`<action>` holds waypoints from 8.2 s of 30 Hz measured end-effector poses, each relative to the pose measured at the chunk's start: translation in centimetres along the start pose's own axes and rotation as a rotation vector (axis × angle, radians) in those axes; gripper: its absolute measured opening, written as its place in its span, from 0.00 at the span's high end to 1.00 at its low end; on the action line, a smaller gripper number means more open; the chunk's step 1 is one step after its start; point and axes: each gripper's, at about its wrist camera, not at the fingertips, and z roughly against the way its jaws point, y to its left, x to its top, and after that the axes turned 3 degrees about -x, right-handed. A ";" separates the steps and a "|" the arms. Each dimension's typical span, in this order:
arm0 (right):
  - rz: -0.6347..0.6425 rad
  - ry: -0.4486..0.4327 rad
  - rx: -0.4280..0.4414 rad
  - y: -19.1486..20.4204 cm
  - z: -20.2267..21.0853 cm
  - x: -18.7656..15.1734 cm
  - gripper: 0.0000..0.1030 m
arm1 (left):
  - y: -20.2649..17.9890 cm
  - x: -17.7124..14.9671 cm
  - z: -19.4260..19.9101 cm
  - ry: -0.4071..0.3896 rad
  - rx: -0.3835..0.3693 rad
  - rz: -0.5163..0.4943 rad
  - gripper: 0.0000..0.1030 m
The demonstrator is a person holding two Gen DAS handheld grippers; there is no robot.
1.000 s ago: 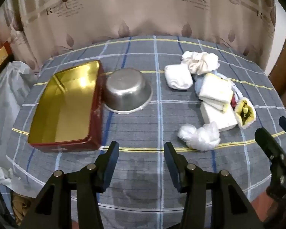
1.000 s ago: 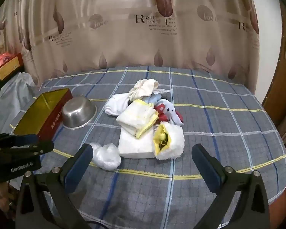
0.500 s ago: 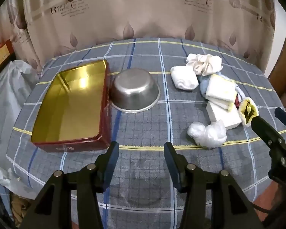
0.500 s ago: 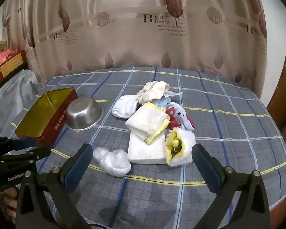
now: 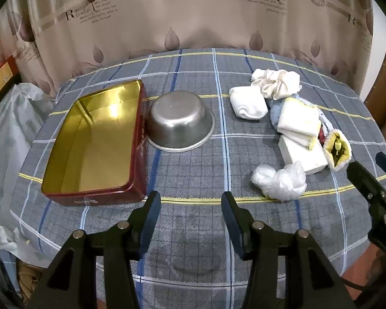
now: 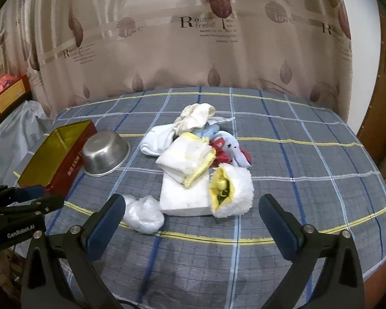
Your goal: Organize soft objects
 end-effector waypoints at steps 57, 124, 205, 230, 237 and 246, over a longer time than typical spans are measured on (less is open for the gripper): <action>0.058 0.038 -0.010 0.7 -1.8 0.2 0.01 | 1.0 0.1 -2.3 0.059 0.037 0.011 0.51; -0.036 0.140 -0.036 -7.0 -6.5 -0.1 0.70 | -11.6 1.9 -7.4 0.163 -0.223 -0.443 0.51; -0.019 0.086 -0.095 -6.7 -5.7 0.6 0.70 | 20.5 10.4 -8.4 0.122 0.130 0.108 0.74; 0.062 0.085 -0.129 -3.7 -4.3 0.9 0.70 | 21.8 10.6 -6.0 0.042 0.143 0.133 0.52; 0.104 0.099 -0.075 -1.9 -3.4 1.1 0.70 | 21.3 7.9 -2.7 -0.021 0.198 0.137 0.52; 0.233 0.102 0.053 4.5 -2.4 2.4 0.70 | 23.0 4.5 -1.0 -0.030 0.233 0.207 0.52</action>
